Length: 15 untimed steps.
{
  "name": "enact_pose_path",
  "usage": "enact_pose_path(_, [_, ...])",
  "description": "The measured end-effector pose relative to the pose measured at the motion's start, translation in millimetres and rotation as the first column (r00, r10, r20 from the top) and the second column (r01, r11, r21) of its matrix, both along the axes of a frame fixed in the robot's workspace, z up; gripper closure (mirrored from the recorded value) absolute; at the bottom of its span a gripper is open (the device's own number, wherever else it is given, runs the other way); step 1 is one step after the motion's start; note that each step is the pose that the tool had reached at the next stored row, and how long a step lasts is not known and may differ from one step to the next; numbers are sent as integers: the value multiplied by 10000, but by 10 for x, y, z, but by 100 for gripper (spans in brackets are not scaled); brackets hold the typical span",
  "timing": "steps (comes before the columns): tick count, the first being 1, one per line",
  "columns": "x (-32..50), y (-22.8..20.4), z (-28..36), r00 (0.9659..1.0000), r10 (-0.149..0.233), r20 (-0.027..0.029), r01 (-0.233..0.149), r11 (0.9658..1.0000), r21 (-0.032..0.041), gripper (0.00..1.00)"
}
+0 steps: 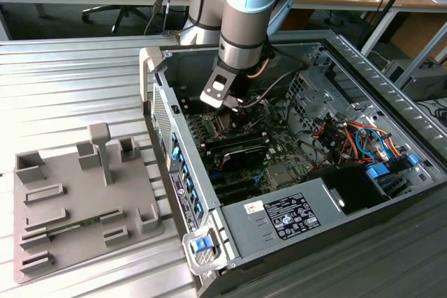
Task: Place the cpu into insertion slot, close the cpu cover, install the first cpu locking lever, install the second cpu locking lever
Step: 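Place the cpu into insertion slot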
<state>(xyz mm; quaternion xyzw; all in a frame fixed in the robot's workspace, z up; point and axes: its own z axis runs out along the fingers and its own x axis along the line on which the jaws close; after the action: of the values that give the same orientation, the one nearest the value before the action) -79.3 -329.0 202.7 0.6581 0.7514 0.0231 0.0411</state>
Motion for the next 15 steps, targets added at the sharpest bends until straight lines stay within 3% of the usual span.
enact_pose_path(4, [0, 1, 39, 10000, 1, 2, -1, 10000, -15, 39])
enact_pose_path(6, [0, 0, 27, 10000, -92, 1, 92, 10000, -17, 39])
enact_pose_path(9, [1, 0, 8, 9980, -625, 0, 625, 9980, -18, 39])
enact_pose_path(15, [1, 0, -17, 9970, -768, -1, 768, 9970, -8, 39])
